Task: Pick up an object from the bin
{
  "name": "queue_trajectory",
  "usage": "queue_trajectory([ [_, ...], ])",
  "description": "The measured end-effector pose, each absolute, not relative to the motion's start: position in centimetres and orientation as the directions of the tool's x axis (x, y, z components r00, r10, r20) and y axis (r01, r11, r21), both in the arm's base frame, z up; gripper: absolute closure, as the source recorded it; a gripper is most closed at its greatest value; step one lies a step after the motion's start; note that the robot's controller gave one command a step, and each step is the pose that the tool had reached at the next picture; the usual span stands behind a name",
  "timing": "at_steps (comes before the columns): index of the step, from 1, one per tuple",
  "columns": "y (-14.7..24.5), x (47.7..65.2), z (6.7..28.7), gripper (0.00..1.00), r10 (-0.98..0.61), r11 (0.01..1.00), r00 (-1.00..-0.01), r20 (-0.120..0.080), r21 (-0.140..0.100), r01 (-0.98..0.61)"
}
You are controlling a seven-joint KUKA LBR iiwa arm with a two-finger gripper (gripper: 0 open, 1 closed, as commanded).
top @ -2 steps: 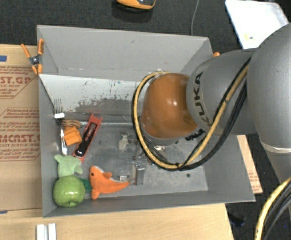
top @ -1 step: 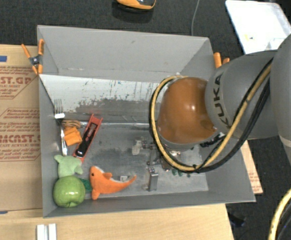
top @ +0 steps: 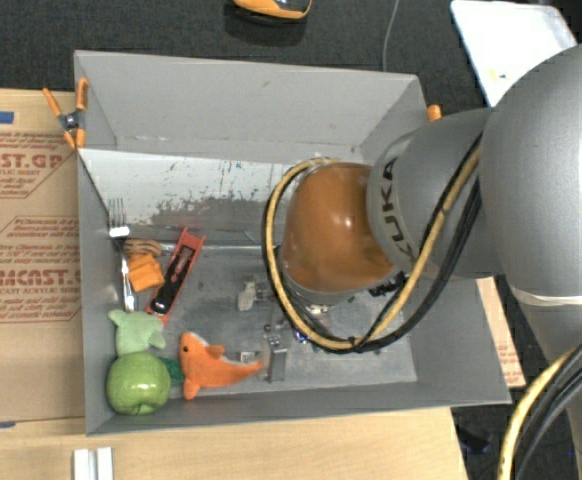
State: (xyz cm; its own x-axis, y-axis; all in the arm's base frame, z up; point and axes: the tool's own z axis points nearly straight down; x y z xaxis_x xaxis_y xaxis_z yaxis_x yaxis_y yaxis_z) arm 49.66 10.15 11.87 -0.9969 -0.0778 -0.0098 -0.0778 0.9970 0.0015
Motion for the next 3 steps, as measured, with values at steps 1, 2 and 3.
queue_trajectory([
  [1,11.1,49.2,10.2,0.00,-0.067,0.998,-0.998,-0.004,0.003,-0.067],
  [2,14.7,50.8,17.1,0.00,-0.055,0.998,-0.998,-0.001,0.004,-0.055],
  [3,15.9,50.0,13.7,0.00,-0.197,0.980,-0.980,-0.008,0.002,-0.197],
])
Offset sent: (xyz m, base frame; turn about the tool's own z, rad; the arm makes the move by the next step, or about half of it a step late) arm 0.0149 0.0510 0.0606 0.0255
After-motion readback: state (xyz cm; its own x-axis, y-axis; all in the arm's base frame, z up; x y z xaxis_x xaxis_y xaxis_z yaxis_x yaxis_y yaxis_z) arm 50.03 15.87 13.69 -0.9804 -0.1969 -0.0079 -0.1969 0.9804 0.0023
